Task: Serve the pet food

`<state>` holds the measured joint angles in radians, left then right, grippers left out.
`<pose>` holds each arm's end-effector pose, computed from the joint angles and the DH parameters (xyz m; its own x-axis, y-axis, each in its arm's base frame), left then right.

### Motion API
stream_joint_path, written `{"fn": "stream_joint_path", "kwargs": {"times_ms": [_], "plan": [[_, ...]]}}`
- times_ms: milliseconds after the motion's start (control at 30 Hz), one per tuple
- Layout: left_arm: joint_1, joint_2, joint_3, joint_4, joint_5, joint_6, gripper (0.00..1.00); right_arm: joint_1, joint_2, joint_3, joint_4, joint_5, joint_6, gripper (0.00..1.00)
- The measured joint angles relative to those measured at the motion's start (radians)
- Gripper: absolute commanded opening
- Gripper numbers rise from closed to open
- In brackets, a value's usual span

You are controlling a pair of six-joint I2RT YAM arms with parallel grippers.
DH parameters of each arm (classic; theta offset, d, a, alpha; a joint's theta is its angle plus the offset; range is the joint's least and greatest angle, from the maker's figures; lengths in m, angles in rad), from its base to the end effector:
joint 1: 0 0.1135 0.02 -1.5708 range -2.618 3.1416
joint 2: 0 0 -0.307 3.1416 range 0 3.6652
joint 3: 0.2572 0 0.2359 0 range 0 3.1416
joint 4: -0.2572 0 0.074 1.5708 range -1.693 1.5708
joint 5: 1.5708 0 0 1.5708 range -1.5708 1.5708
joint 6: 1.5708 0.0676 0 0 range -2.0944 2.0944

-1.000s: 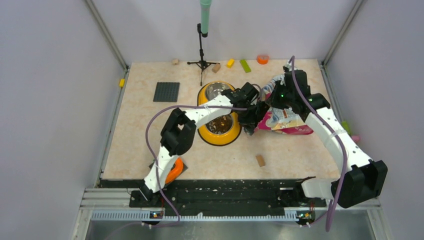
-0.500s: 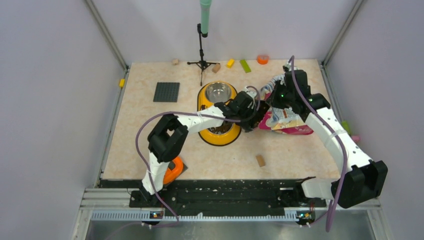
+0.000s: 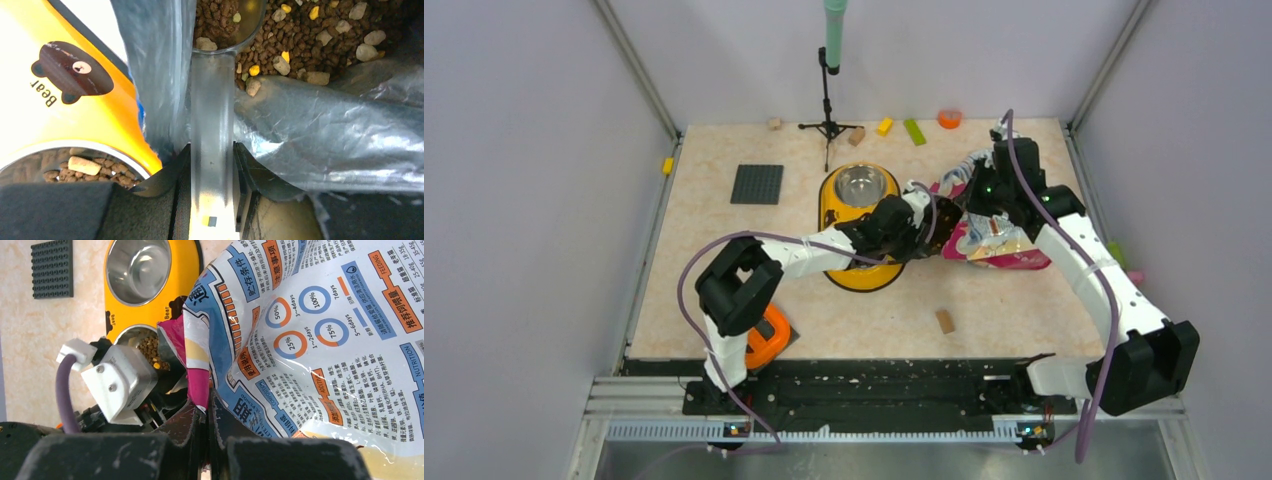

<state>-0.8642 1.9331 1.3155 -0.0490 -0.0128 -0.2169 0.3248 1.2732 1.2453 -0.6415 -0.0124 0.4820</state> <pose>0.2999 -0.3499 0.2298 -0.5543 0.3179 -0.7692 0.6499 0.7427 -0.1614 0.2563 0.0872 0.3728 -0.6733 0.2624 -0.6913 -0.0183 0.9287 0.3703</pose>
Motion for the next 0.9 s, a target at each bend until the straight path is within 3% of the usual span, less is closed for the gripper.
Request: {"fn": "stream_joint_path", "kwargs": {"times_ms": [233, 900], "plan": [[0.002, -0.101, -0.15, 0.121, 0.003, 0.053, 0.0, 0.0, 0.023, 0.027, -0.011, -0.001, 0.001, 0.0], [0.008, -0.367, -0.463, 0.23, 0.08, 0.231, 0.0, 0.0, 0.034, 0.053, -0.02, 0.025, 0.001, 0.0]]}}
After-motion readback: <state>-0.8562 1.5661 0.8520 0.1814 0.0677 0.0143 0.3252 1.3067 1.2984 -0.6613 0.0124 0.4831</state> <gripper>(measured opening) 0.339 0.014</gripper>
